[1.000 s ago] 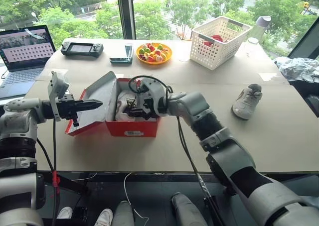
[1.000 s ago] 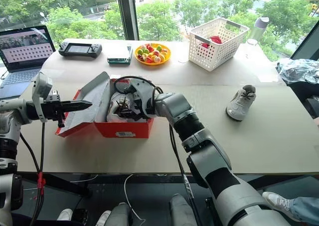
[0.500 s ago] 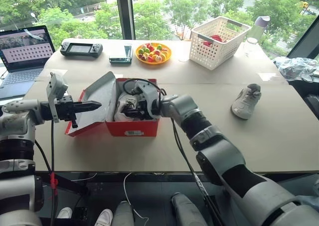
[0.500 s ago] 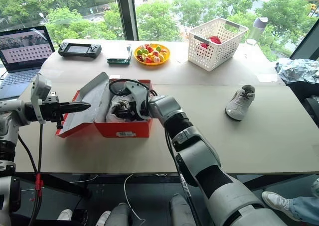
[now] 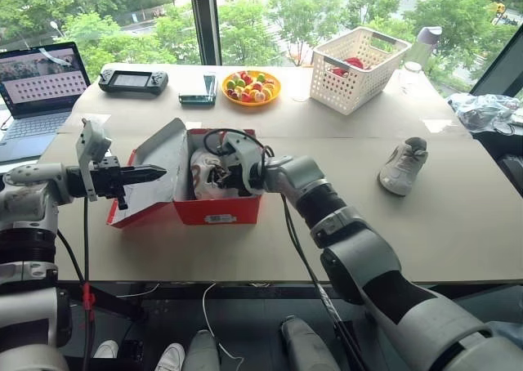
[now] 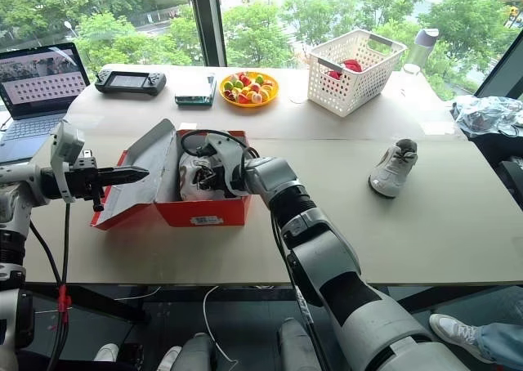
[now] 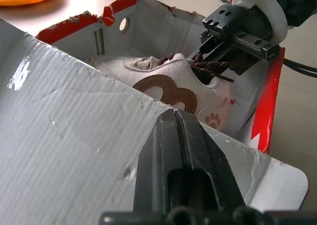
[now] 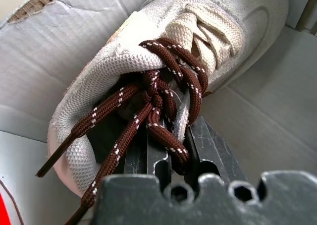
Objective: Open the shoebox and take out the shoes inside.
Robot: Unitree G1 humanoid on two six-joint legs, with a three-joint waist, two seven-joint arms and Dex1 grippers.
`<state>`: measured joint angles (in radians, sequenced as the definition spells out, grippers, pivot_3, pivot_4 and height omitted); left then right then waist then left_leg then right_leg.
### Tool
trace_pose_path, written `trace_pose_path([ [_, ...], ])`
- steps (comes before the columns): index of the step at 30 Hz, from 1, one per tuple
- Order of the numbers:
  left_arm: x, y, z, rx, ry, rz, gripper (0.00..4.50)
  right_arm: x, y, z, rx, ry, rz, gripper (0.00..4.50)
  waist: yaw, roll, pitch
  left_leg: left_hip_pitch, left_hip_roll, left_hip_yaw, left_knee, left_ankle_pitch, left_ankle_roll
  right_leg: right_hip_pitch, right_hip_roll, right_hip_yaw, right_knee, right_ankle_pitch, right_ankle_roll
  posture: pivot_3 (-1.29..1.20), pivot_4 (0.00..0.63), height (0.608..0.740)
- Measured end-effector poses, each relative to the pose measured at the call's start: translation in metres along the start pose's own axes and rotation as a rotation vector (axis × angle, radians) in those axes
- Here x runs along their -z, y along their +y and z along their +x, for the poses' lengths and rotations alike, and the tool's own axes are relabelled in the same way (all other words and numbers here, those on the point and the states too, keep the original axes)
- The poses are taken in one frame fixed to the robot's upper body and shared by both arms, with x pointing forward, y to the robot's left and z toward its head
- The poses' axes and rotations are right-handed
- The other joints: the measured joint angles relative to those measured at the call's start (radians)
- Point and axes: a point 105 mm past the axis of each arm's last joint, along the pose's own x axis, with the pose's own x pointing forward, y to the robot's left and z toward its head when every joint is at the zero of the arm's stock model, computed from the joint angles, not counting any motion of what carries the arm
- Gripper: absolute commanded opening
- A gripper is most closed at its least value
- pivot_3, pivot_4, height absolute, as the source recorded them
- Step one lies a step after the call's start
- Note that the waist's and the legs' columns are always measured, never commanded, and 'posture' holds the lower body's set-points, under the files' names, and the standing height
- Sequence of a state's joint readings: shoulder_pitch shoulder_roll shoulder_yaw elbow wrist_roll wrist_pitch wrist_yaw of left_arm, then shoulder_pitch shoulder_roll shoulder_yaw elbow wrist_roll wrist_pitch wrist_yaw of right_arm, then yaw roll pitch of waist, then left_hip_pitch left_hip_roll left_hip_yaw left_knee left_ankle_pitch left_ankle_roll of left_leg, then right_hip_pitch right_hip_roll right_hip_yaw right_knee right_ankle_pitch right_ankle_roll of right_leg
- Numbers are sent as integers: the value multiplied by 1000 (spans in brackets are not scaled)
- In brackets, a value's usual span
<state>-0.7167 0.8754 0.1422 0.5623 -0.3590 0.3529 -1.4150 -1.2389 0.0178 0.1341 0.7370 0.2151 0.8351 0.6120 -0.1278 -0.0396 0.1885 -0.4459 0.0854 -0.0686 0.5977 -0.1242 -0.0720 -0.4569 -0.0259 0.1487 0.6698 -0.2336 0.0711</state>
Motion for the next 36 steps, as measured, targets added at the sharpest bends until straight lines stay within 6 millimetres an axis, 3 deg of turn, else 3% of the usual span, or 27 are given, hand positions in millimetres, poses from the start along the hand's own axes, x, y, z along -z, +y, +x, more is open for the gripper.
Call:
trace_pose_path([
  [4, -2, 0, 0, 0, -2, 4, 0, -28, 7, -26, -45, -73, -12, 29, 2, 0, 0, 0, 0, -1, 0, 0, 0, 0, 0, -1, 0, 0, 0, 0, 150, 725],
  [7, -4, 1, 0, 1, -4, 9, 0, -38, 8, -42, -50, -104, -26, 29, 2, 0, 0, 0, 0, -1, 0, 0, 0, 0, 0, -1, 0, 0, 0, 0, 150, 725],
  [15, -6, 1, 1, 7, -6, 14, 0, -20, 6, -42, -45, -64, -7, 29, -2, 0, 0, 1, 0, -1, 0, 0, 0, 0, 0, -1, 1, 0, -1, 0, 150, 725],
  [19, -7, 1, 1, 8, -7, 11, 0, -25, 11, -44, -85, -104, 63, 29, -1, 0, 0, 0, 0, -1, 0, 0, 0, 0, 0, -1, 1, 0, -1, 0, 150, 725],
  [21, -7, 1, 2, 13, -6, 13, 0, -43, 7, -59, -127, -217, 173, 29, 3, 0, 0, -1, 0, -2, 0, 0, 0, 0, 0, -2, 1, 0, -1, 0, 150, 725],
  [22, -8, 1, 2, 13, -7, 14, 0, -61, -2, -78, -128, -317, 225, 29, 9, 0, 1, -3, 0, -2, 1, 0, 0, 0, -1, -3, 1, 0, -1, 0, 150, 725],
  [24, -7, 1, 2, 13, -7, 12, 0, -102, -23, -134, -74, -534, 235, 29, 28, 1, 1, -4, 0, -2, 1, 1, -1, 0, -2, -5, -1, 0, -1, 0, 150, 725],
  [27, -7, 1, 2, 13, -6, 9, 0, -132, -40, -208, 52, -759, 190, 29, 39, 0, 1, -4, 0, -3, 0, 1, -1, 1, -2, -7, -5, -1, -1, 0, 150, 725],
  [30, -7, 0, 5, 26, -8, 9, 0, -114, -76, -249, 289, -781, 206, 29, 42, 0, 1, -5, 0, -3, -1, 1, -1, 1, -2, -7, -5, -1, -1, 0, 150, 725],
  [33, -6, 1, 7, 29, -8, 2, 0, -78, -116, -284, 576, -711, 234, 29, 42, 2, 2, -4, 0, -3, -1, 1, -1, 0, -2, -6, -5, -1, -1, 0, 150, 725],
  [36, -7, -1, 12, 48, -11, 3, 0, -33, -150, -334, 951, -516, 158, 29, 47, 4, 3, -4, -1, -3, -1, 1, -1, 0, -2, -6, -5, -1, -2, 0, 150, 725],
])
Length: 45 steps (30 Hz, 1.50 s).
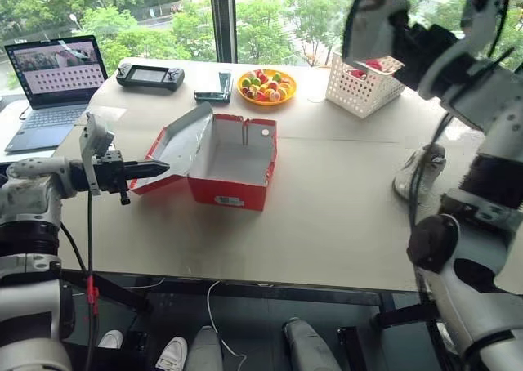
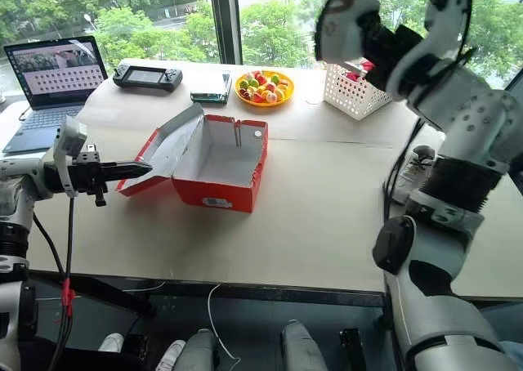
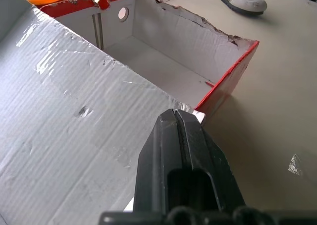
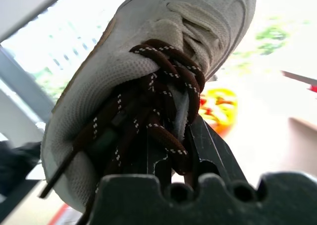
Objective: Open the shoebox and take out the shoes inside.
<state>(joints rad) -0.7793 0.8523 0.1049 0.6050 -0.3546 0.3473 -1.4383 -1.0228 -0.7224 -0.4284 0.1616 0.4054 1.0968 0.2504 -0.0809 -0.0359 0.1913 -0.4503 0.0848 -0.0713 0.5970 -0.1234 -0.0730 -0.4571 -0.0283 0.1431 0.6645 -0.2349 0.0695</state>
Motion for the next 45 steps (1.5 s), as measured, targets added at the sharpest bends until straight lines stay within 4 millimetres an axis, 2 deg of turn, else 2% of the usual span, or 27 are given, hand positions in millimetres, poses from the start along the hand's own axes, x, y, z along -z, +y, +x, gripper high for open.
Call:
trace_pose_path([
  [1, 1, 0, 1, 3, 2, -4, 0, 6, -28, -8, 122, 34, -94, 29, 2, 1, 1, 0, 0, 0, 0, 0, 0, 0, 0, 1, 0, 0, 0, 0, 150, 725],
  [2, 2, 0, 1, 7, 3, -6, 0, 11, -46, -15, 201, 68, -169, 29, 4, 1, 1, 0, -1, 1, 0, 0, 0, 0, -1, 1, 0, 0, 0, 0, 150, 725],
  [3, 2, 0, 1, 7, 3, -11, 0, 16, -61, -20, 258, 105, -234, 29, 1, 2, 1, 1, 0, 2, 0, 0, 0, 0, -1, 3, 0, -1, 0, 0, 150, 725],
  [5, 3, 0, 5, 17, -1, -16, 0, 25, -76, -24, 303, 159, -320, 29, -11, 2, 1, 4, 0, 5, -1, 0, 0, 0, -1, 6, 1, 0, 1, 0, 150, 725],
  [10, 1, -1, 11, 39, 6, -3, 0, 47, -90, -26, 322, 275, -433, 29, -32, 2, 1, 8, -1, 10, 0, 1, 1, 1, 0, 11, 1, 4, 3, 0, 150, 725],
  [12, 2, -1, 11, 40, 8, -4, 0, 62, -99, -27, 318, 342, -460, 29, -32, 2, 1, 9, -1, 11, 1, 1, 1, 3, -1, 11, 0, 4, 3, 0, 150, 725],
  [14, 2, -1, 11, 41, 12, -4, 0, 79, -106, -27, 316, 404, -468, 29, -32, 2, 1, 8, -1, 12, 2, 1, 1, 3, -1, 12, 0, 4, 4, 0, 150, 725],
  [19, 2, -2, 12, 47, 11, -3, 0, 142, -136, -25, 353, 572, -426, 29, -38, 2, 1, 8, -1, 12, 2, 1, 1, 3, -1, 13, 0, 5, 4, 0, 150, 725],
  [20, 2, -2, 12, 48, 11, -3, 0, 149, -139, -24, 358, 585, -431, 29, -40, 2, 1, 8, -1, 12, 2, 1, 1, 3, -1, 13, 0, 5, 4, 0, 150, 725],
  [26, 3, -2, 11, 47, 12, -2, 0, 147, -133, -9, 331, 558, -414, 29, -54, 2, 1, 10, -1, 12, 2, 1, 1, 4, 0, 13, 0, 5, 5, 0, 150, 725],
  [28, 4, -3, 11, 48, 14, -2, 0, 147, -130, -5, 322, 551, -411, 935, -56, 2, 1, 10, -1, 12, 2, 1, 1, 5, 0, 13, 0, 5, 5, 0, 150, 725],
  [32, 6, -4, 11, 49, 19, -3, 0, 146, -126, -1, 309, 527, -401, 2122, -57, 2, 1, 10, -1, 12, 2, 1, 1, 6, 0, 13, 0, 5, 5, 0, 150, 725],
  [34, 6, -4, 11, 49, 19, -3, 0, 142, -128, -2, 317, 523, -418, 2922, -61, 2, 1, 11, -1, 12, 2, 1, 1, 6, 0, 13, 0, 5, 5, 0, 150, 725],
  [35, 6, -4, 11, 49, 19, -2, 0, 140, -128, -2, 321, 524, -438, 3177, -63, 2, 1, 11, -1, 12, 2, 1, 1, 6, 0, 13, 0, 5, 5, 0, 150, 725],
  [40, 5, -4, 11, 50, 19, 0, 0, 119, -126, -4, 308, 499, -503, 3177, -69, 2, 1, 11, -1, 12, 2, 1, 1, 6, 0, 13, 0, 5, 5, 0, 150, 725],
  [45, 5, -4, 11, 51, 20, 0, 0, 73, -114, -12, 269, 425, -593, 3177, -67, 3, 2, 11, -1, 12, 2, 1, 1, 6, -1, 13, 0, 4, 5, 0, 150, 725],
])
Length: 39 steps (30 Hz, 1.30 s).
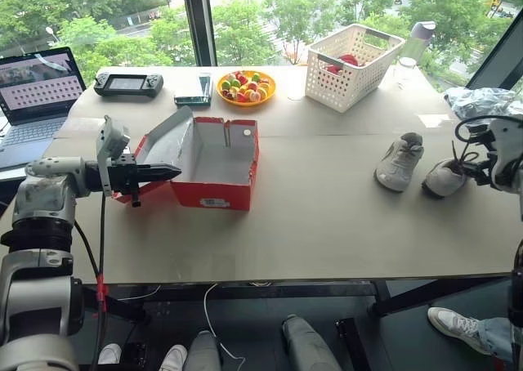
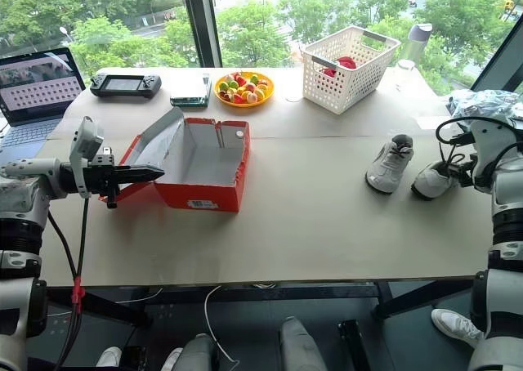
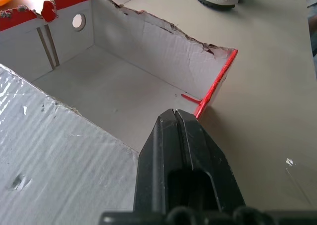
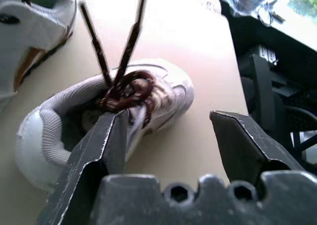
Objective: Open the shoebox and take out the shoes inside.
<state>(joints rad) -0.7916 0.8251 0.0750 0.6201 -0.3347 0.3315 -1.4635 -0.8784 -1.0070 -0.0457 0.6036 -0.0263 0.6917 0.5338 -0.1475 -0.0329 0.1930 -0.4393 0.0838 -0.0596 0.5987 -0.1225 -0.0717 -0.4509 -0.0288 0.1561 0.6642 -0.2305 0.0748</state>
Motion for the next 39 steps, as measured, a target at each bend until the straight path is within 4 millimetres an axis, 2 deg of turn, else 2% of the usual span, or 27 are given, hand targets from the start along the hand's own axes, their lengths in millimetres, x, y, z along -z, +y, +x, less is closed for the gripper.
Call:
trace_pose_path([
  [3, 0, 0, 0, 0, 0, 0, 0, -15, 4, -15, -47, -34, -46, 3177, 2, 0, 0, 0, 0, 0, 0, 0, 0, 0, 0, 0, 0, 0, 0, 0, 150, 725],
  [8, -1, 2, -1, -19, -5, 0, 0, -46, 41, -39, -232, -140, -19, 3177, 1, 0, 0, 0, 0, 0, 0, 0, 0, 0, 0, 0, 0, 0, 0, 0, 150, 725],
  [11, -2, 9, -7, -104, -38, 0, 0, -78, 79, -63, -400, -307, 97, 3177, -3, 0, 0, 0, 0, -1, 0, 0, 0, 0, 0, 0, 1, 0, 0, 0, 150, 725],
  [13, -4, 24, -19, -309, -151, -16, 0, -98, 126, -89, -531, -486, 193, 3177, -1, -1, -1, 0, 2, -2, 0, 0, 0, 0, 2, -1, 3, 0, 0, 0, 150, 725],
  [14, -5, 31, -26, -407, -206, -30, 0, -100, 143, -98, -568, -537, 231, 3177, 1, -2, -1, 0, 2, -3, 0, 0, 0, 0, 2, -2, 3, 0, -1, 0, 150, 725],
  [15, -4, 37, -34, -504, -253, -47, 0, -99, 160, -102, -596, -563, 272, 3177, 5, -2, -1, 0, 2, -4, 1, 0, 0, 0, 2, -2, 3, 0, 0, 0, 150, 725],
  [16, -2, 42, -42, -593, -282, -63, 0, -94, 169, -101, -588, -557, 313, 3177, 13, -2, -1, -2, 1, -4, 2, 0, 0, 0, 2, -2, 3, 0, 0, 0, 150, 725],
  [19, 20, 49, -80, -906, -347, -112, 0, -67, 173, -89, -415, -490, 346, 3177, 39, -2, -1, -5, 0, -2, 6, 0, 0, 1, -1, -2, 0, 1, 1, 0, 150, 725],
  [22, 50, 43, -98, -1126, -355, -177, 0, -39, 179, -76, -238, -451, 249, 3177, 68, -5, -3, -5, -1, 0, 8, 0, -1, 2, -2, -2, -1, 2, 2, 0, 150, 725],
  [25, 80, 37, -95, -1226, -322, -257, 0, -19, 199, -66, -172, -450, 193, 3177, 82, -9, -6, -1, 0, 0, 9, 0, -1, 6, -2, -4, -2, 1, -1, 0, 150, 725],
  [29, 90, 34, -94, -1300, -343, -278, 0, -6, 206, -56, -107, -478, 212, 3177, 78, -11, -8, 6, 0, 0, 8, 0, -1, 15, -2, -3, -6, -1, -4, 0, 150, 725],
  [33, 107, 24, -83, -1307, -309, -295, 0, 9, 211, -43, -90, -474, 198, 3177, 77, -13, -9, 7, 0, 0, 6, 0, -1, 16, -2, -3, -8, -1, -4, 0, 150, 725],
  [39, 107, 19, -74, -1295, -330, -295, 0, 27, 218, -32, -93, -449, 168, 3177, 76, -13, -9, 8, 0, 0, 6, 0, -1, 16, -2, -3, -7, -1, -4, 0, 150, 725],
])
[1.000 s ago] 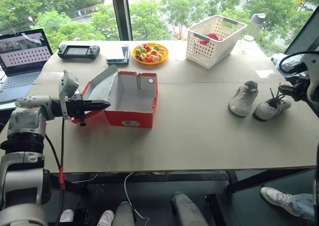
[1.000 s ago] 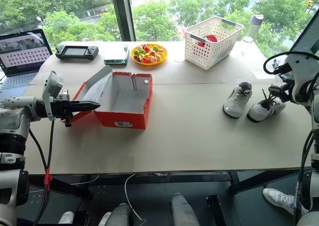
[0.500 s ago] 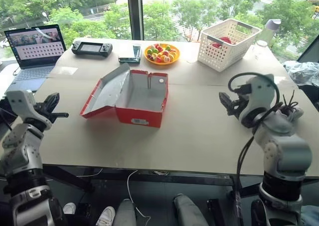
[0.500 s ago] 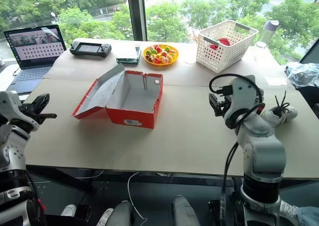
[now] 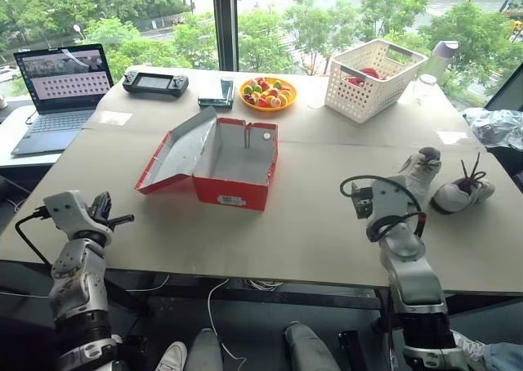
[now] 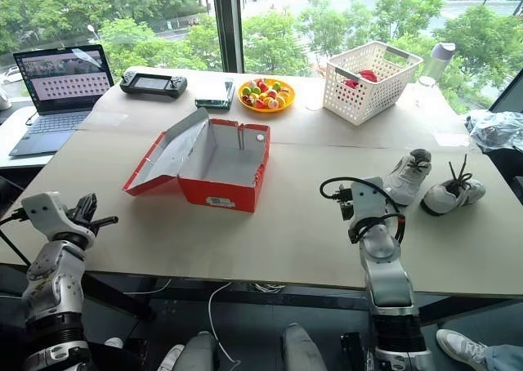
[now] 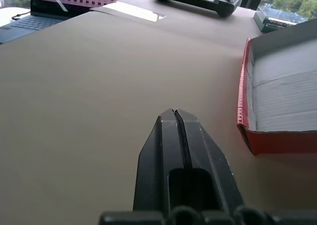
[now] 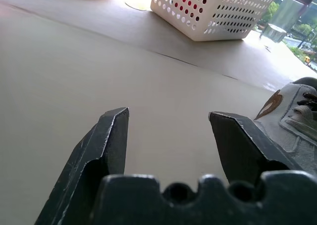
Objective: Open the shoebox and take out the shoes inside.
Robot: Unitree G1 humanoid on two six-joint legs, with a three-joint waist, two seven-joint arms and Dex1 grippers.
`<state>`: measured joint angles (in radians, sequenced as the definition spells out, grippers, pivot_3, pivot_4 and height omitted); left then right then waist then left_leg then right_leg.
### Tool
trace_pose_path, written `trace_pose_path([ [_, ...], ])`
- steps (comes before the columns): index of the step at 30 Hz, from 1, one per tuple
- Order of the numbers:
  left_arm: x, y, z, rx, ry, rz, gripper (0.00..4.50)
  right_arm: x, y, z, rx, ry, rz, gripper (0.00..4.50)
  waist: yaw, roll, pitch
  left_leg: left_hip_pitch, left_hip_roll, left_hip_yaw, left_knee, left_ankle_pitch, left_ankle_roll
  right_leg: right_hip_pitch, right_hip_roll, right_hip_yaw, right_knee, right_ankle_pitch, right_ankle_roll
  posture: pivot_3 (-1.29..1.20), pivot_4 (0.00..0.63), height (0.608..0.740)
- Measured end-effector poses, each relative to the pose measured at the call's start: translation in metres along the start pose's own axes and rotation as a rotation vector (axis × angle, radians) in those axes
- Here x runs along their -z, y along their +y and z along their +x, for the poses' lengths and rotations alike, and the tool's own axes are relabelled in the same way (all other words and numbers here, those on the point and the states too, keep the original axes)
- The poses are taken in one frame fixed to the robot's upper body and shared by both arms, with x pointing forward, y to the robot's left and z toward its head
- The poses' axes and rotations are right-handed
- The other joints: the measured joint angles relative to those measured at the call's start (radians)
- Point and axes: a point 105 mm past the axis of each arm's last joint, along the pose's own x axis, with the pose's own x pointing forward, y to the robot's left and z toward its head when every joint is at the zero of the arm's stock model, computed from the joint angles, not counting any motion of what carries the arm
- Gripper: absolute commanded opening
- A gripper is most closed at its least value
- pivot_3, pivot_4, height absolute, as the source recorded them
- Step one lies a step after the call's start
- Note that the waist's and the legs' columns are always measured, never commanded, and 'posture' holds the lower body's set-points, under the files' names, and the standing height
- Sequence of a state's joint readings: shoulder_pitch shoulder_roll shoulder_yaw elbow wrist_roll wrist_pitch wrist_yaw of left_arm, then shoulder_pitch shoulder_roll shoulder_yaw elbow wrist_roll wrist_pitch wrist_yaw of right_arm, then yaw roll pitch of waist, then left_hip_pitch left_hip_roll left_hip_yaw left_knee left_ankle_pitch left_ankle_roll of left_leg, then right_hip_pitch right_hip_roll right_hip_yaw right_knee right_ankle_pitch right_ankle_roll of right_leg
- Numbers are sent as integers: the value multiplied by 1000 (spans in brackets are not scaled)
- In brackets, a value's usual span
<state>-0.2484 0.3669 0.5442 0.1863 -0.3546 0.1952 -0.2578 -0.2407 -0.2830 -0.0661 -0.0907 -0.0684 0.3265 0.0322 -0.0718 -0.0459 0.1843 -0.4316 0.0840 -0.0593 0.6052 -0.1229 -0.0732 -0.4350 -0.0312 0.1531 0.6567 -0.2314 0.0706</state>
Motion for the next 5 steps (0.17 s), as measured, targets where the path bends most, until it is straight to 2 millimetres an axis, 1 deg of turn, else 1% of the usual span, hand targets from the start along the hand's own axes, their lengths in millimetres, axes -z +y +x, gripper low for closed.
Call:
trace_pose_path([
  [5, -1, 0, -1, 12, -7, 7, 0, 0, 1, -1, -5, -9, -1, 3177, 0, 0, 0, 0, 0, 0, 0, 0, 0, 0, 0, 0, 0, 0, 0, 0, 150, 725],
])
